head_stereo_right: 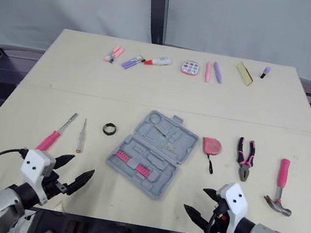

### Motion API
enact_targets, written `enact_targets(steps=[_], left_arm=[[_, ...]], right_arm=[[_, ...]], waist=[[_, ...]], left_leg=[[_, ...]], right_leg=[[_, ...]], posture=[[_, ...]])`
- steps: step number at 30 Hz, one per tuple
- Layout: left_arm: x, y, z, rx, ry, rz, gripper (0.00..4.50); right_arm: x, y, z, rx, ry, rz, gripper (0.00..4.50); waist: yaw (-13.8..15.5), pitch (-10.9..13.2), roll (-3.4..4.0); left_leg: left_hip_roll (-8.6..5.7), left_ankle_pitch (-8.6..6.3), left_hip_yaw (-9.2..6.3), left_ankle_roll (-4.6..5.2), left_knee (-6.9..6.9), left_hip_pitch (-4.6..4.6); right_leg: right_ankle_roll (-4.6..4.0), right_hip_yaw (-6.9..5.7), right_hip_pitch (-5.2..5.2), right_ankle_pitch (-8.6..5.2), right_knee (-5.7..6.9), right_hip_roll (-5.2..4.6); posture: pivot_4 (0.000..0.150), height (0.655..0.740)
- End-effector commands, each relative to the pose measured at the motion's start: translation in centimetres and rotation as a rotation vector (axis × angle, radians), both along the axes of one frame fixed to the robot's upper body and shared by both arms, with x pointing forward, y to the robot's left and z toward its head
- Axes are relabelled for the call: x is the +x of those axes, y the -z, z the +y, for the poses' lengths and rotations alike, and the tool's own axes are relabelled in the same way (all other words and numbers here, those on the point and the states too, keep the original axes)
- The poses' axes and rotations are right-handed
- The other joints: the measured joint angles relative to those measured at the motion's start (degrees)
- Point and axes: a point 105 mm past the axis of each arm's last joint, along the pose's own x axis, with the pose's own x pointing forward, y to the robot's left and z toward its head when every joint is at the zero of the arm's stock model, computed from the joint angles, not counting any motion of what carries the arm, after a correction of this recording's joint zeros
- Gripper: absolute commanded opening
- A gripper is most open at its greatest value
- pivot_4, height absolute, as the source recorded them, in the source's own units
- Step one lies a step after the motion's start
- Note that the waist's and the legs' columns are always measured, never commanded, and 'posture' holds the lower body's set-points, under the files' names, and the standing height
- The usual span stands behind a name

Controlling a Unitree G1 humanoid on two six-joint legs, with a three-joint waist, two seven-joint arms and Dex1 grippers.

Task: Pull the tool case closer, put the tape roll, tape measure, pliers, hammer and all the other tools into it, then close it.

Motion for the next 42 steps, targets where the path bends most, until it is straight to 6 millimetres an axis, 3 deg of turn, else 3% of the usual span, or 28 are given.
enact_targets(steps=[1, 22, 24, 27, 32, 34, 42], left_arm=[[-0.2, -0.5, 0.0, -0.013, -0.012, -0.022, 4.5], [-0.2, -1.0, -0.5, -0.086, 0.017, -0.028, 4.5], [-0.2, -1.4, -0.7, -0.127, 0.045, -0.022, 4.0], [0.3, -1.4, -0.3, -0.125, 0.038, -0.001, 2.77], [3.2, -2.3, 0.5, -0.076, 0.078, -0.046, 0.21], [4.7, -2.8, 0.8, -0.058, 0.112, -0.066, 0.0], [9.1, -3.1, 1.8, -0.056, 0.253, 0.018, 0.0]], right_arm=[[-0.2, -0.4, 0.3, 0.013, -0.028, -0.021, 4.48], [-0.1, -0.5, 0.5, 0.012, -0.026, -0.005, 4.48], [-0.2, -0.6, 0.6, 0.012, -0.031, -0.005, 4.5], [0.0, -0.8, 0.6, 0.013, -0.026, -0.018, 3.66], [1.3, -1.7, 1.1, 0.012, -0.022, -0.073, 1.14], [2.0, -1.9, 1.2, 0.009, -0.012, -0.095, 0.15], [3.9, -1.9, 2.0, 0.001, -0.003, -0.103, 0.06]], waist=[[0.0, 0.0, 0.0], [0.0, 0.0, 0.0], [0.0, 0.0, 0.0], [0.0, 0.0, 0.0], [0.0, 0.0, 0.0], [0.0, 0.0, 0.01], [-0.3, 0.0, 0.01]], left_leg=[[0.0, 0.0, 0.0, 0.0, 0.0, 0.0], [0.0, 0.0, 0.0, 0.0, 0.0, 0.0], [0.0, 0.0, 0.0, 0.0, 0.0, 0.0], [0.0, 0.0, 0.0, 0.0, 0.0, 0.0], [-0.01, 0.0, 0.0, 0.0, 0.03, 0.01], [-0.01, 0.0, -0.01, 0.0, 0.03, 0.05], [-0.13, -0.01, -0.06, 0.01, 0.03, 0.23]], right_leg=[[0.0, 0.0, 0.0, 0.0, 0.0, 0.0], [0.0, 0.0, 0.0, 0.0, 0.0, 0.0], [0.0, 0.0, 0.0, 0.0, 0.0, 0.0], [0.0, 0.0, 0.0, 0.0, 0.0, 0.0], [0.0, -0.02, -0.01, 0.0, 0.03, 0.0], [0.0, -0.05, -0.02, 0.0, 0.11, 0.0], [0.0, -0.36, -0.18, 0.0, 0.75, -0.19]], posture=[[0.15, 0.74], [0.15, 0.74], [0.15, 0.74], [0.15, 0.74], [0.15, 0.74], [0.15, 0.74], [0.15, 0.74]])
